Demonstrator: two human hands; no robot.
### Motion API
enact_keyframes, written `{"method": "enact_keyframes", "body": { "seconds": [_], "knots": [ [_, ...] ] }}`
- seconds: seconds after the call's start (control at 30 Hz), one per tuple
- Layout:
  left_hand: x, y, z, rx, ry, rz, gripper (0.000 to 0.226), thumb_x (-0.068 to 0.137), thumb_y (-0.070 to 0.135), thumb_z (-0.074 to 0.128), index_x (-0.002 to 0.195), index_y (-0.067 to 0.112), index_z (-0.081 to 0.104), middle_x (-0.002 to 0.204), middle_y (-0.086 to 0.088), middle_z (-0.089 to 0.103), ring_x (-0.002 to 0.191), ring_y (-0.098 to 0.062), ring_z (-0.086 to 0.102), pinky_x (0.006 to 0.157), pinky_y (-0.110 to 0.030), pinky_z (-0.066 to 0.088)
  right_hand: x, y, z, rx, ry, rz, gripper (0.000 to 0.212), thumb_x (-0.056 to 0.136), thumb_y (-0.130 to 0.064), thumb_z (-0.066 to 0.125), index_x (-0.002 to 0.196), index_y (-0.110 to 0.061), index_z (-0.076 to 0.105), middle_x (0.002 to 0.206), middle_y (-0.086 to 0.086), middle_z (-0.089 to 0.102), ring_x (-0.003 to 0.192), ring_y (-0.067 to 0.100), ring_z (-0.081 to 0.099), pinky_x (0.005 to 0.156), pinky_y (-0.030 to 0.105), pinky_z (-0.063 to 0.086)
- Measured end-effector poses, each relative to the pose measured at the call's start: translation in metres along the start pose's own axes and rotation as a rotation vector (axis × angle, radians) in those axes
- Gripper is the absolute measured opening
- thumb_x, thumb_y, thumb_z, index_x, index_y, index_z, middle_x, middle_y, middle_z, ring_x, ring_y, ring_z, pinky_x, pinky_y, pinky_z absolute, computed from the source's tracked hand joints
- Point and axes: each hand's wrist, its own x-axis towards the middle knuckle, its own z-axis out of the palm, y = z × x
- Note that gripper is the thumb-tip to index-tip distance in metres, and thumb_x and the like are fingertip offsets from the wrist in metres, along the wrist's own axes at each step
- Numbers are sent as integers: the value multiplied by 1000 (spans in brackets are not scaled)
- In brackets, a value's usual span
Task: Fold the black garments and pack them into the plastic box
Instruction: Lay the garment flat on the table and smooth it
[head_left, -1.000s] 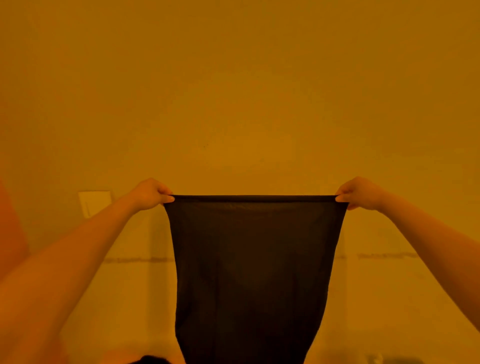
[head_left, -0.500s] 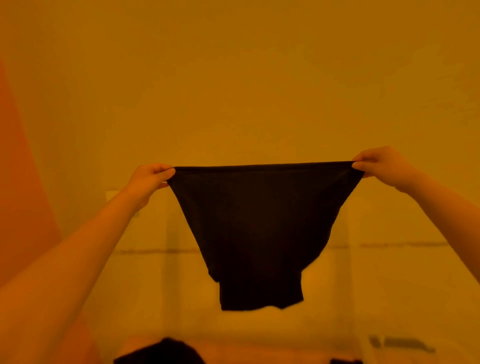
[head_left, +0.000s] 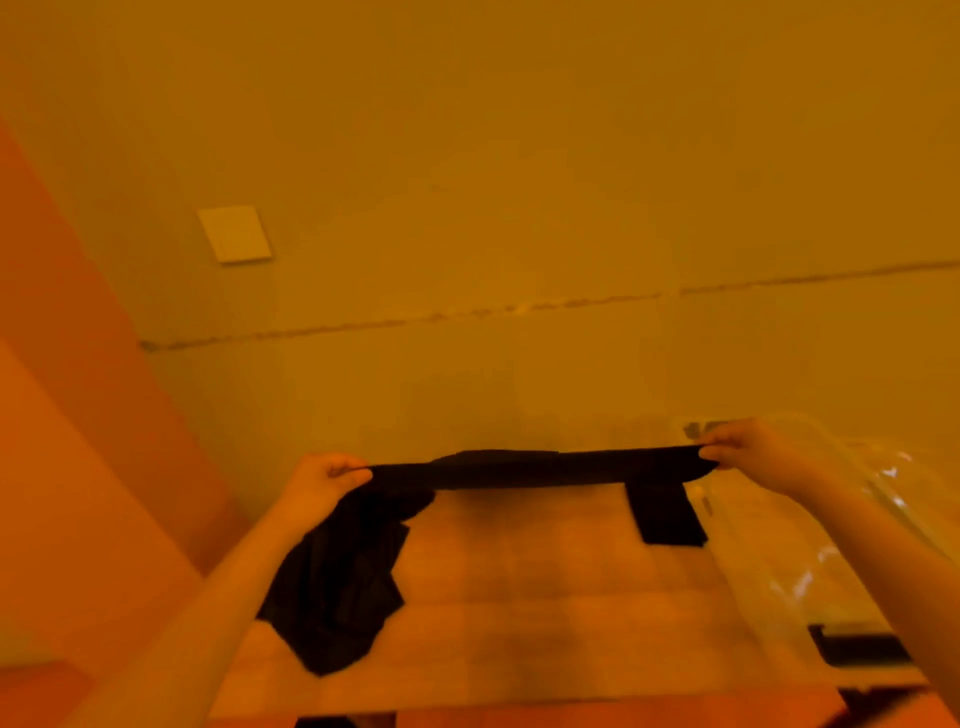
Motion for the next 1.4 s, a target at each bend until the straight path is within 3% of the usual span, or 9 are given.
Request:
{"method": "enact_keyframes", "body": {
  "seconds": [0.1, 0.23, 0.3, 0.4, 0.63, 0.9, 1.0, 1.27, 1.4],
  "knots": [
    [-24, -25, 13, -12, -39, -22, 20, 82, -1, 64, 73, 16, 65, 64, 11, 65, 64, -2, 59, 63, -12, 44, -24, 13, 21, -17, -34, 59, 18, 85, 2, 60, 77, -12, 68, 71, 2, 65, 72, 18, 60, 72, 31, 50],
    [-66, -45, 18, 64, -96, -6, 17, 81, 0, 66, 74, 16, 67, 74, 5, 64, 66, 0, 59, 60, -2, 43, -63, 28, 41, -54, -81, 128, 10, 87, -6, 61, 91, -9, 70, 87, 10, 64, 84, 22, 60, 75, 27, 47],
    [-96, -63, 21, 81, -113, -41, 26, 79, -2, 67, 68, 21, 65, 75, -1, 66, 62, 9, 60, 61, -3, 43, -92, 38, 53, -12, -77, 152, 16, 86, -5, 62, 80, -18, 70, 82, 9, 66, 81, 25, 61, 77, 37, 47],
    [-140, -88, 28, 64, -88, -124, 33, 78, -3, 68, 64, 26, 62, 70, 2, 67, 61, 20, 55, 62, -2, 43, -133, 50, 68, -1, -72, 154, 36, 85, -1, 61, 63, -29, 70, 68, -1, 68, 70, 20, 61, 66, 27, 44],
    [-184, -115, 34, 84, -170, -215, 18, 84, 9, 65, 70, 18, 70, 75, 3, 69, 78, -11, 63, 67, -21, 42, -179, 63, 84, -39, -131, 190, 28, 85, -3, 61, 68, -23, 69, 64, -3, 67, 66, 7, 62, 59, 16, 43],
    [-200, -128, 27, 85, -217, -213, 24, 85, 6, 63, 71, 25, 65, 73, 10, 67, 74, -4, 60, 69, -23, 46, -204, 70, 91, -76, -142, 208, 25, 85, -3, 62, 67, -20, 67, 72, -1, 67, 65, 4, 62, 59, 18, 43],
    [-209, -129, 26, 94, -226, -199, 28, 86, 4, 62, 68, 26, 64, 57, 10, 67, 60, -2, 60, 60, -19, 44, -213, 76, 96, -71, -132, 228, 16, 85, -4, 62, 75, -14, 70, 76, 6, 68, 67, 12, 63, 61, 23, 47],
    [-238, -132, 13, 193, -338, -204, 12, 86, 12, 63, 78, 17, 70, 81, -6, 69, 75, -20, 66, 68, -27, 47, -234, 81, 98, -140, -196, 269, 21, 87, -8, 60, 83, 12, 64, 83, 31, 62, 70, 40, 57, 63, 29, 43],
    [-232, -124, 11, 191, -330, -195, 10, 87, 12, 62, 83, 13, 71, 83, -5, 70, 77, -14, 66, 69, -25, 48, -233, 71, 91, -121, -194, 270, 20, 88, -8, 59, 77, 8, 65, 77, 27, 62, 65, 31, 56, 61, 27, 40]
  ]
}}
